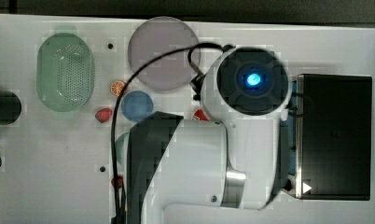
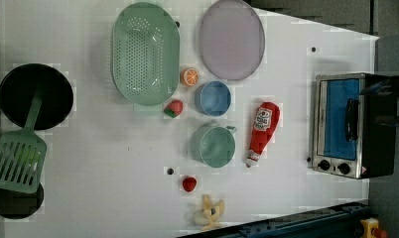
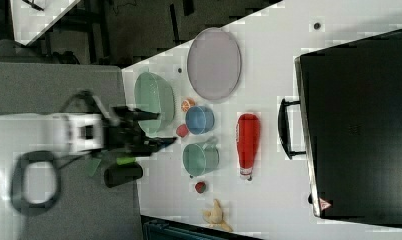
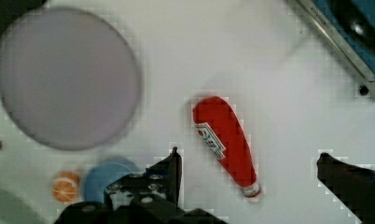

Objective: Pick ketchup from plate and place it on table.

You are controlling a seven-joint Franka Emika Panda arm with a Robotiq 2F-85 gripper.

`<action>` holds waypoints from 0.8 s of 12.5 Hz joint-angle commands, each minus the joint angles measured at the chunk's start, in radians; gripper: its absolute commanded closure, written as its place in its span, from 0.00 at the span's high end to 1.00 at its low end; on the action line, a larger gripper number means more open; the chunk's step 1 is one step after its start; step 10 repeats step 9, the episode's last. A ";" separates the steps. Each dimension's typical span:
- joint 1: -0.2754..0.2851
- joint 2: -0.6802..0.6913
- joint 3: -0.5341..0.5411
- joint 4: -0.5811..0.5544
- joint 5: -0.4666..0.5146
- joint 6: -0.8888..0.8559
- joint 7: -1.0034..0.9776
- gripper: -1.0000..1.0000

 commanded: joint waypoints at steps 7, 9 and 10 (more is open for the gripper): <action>0.011 0.014 0.022 0.143 0.005 -0.226 0.060 1.00; 0.011 0.014 0.022 0.139 0.005 -0.226 0.060 1.00; 0.011 0.014 0.022 0.139 0.005 -0.226 0.060 1.00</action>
